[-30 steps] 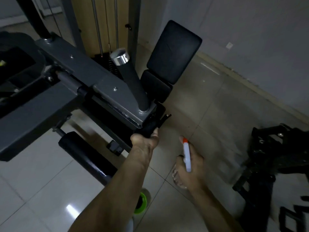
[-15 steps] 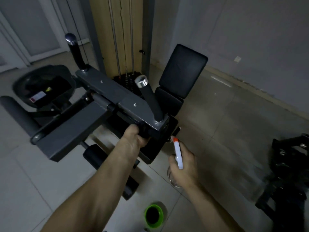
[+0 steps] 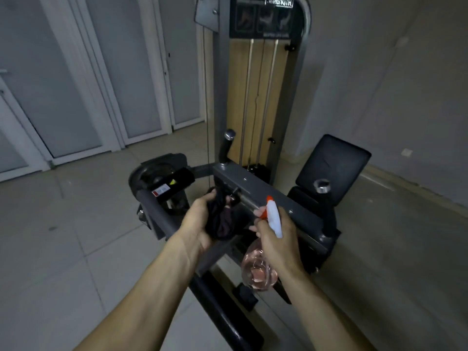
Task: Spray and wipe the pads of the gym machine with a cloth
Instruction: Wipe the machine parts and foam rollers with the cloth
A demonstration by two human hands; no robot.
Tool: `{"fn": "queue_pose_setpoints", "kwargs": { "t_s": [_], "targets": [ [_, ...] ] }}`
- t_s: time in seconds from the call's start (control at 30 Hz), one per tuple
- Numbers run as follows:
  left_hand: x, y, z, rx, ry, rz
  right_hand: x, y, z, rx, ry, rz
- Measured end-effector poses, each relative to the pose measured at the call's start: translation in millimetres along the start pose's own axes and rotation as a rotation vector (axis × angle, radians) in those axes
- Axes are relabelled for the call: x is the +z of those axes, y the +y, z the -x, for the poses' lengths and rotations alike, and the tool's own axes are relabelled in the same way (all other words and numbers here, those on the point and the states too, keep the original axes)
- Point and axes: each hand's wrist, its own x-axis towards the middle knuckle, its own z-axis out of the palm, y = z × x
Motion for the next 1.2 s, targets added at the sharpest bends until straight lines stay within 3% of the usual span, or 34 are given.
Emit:
{"fn": "queue_pose_setpoints", "kwargs": {
  "t_s": [0.3,0.47,0.73,0.83,0.93,1.03,1.2],
  "targets": [
    [-120,142,12,0.028,0.058,0.01,195,-38,-4,0.26,0.116,0.008],
    [-142,165,-8,-0.079,0.055,-0.124,216,-41,-33,0.392,0.323,-0.038],
    [-128,168,-45,-0.21,-0.03,-0.206,220,-37,-58,0.483,0.441,-0.112],
    [-119,170,-66,-0.23,-0.021,-0.207,211,-34,-69,0.439,0.432,-0.231],
    [-98,165,-96,-0.278,-0.041,-0.209,196,-44,-86,0.27,0.556,-0.314],
    [-65,157,-118,-0.329,-0.118,-0.24,174,-65,-101,0.081,0.743,-0.239],
    [-7,147,-156,-0.411,-0.218,-0.336,128,-78,-139,-0.086,0.892,-0.047]
  ]
}}
